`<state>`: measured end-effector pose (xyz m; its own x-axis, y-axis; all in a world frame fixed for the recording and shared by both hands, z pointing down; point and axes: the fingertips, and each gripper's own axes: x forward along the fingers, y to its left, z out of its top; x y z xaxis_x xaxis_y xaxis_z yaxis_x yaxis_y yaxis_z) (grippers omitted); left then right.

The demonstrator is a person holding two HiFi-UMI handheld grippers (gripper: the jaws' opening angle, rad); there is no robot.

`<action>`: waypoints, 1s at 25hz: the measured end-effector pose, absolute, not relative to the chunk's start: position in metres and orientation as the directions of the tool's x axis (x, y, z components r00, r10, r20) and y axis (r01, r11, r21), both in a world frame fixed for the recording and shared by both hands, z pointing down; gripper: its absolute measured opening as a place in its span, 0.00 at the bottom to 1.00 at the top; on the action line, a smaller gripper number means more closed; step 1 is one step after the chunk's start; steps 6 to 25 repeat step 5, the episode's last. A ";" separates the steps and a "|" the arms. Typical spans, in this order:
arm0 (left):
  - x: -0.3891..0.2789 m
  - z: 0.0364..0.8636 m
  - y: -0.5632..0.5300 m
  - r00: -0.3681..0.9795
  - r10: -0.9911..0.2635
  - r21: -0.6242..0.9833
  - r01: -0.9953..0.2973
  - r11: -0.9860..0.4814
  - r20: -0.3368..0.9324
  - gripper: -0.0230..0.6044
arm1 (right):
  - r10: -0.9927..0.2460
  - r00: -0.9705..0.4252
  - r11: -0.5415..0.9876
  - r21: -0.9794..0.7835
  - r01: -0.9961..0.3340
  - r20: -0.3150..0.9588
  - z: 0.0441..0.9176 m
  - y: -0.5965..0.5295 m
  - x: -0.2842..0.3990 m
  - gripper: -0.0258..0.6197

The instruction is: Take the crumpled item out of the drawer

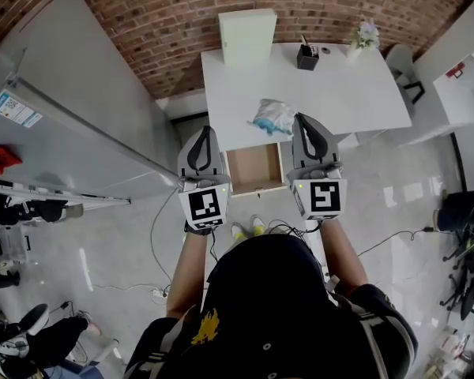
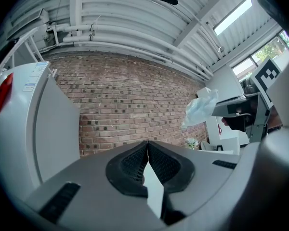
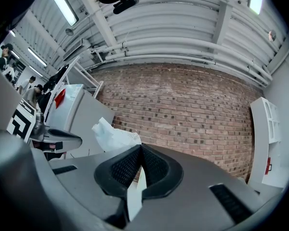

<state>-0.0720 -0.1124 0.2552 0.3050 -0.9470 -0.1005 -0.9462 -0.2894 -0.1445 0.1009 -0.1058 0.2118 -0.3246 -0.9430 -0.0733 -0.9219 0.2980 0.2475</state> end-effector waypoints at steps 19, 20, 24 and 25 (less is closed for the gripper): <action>-0.075 0.258 -0.115 0.319 -0.943 -0.175 -0.938 -0.299 -0.096 0.07 | -0.943 -0.320 0.290 0.247 -0.925 -0.088 0.209 -0.106 0.098 0.08; -0.075 0.258 -0.115 0.319 -0.943 -0.175 -0.938 -0.299 -0.096 0.07 | -0.943 -0.320 0.290 0.247 -0.925 -0.088 0.209 -0.106 0.098 0.08; -0.075 0.258 -0.115 0.319 -0.943 -0.175 -0.938 -0.299 -0.096 0.07 | -0.943 -0.320 0.290 0.247 -0.925 -0.088 0.209 -0.106 0.098 0.08; -0.075 0.258 -0.115 0.319 -0.943 -0.175 -0.938 -0.299 -0.096 0.07 | -0.943 -0.320 0.290 0.247 -0.925 -0.088 0.209 -0.106 0.098 0.08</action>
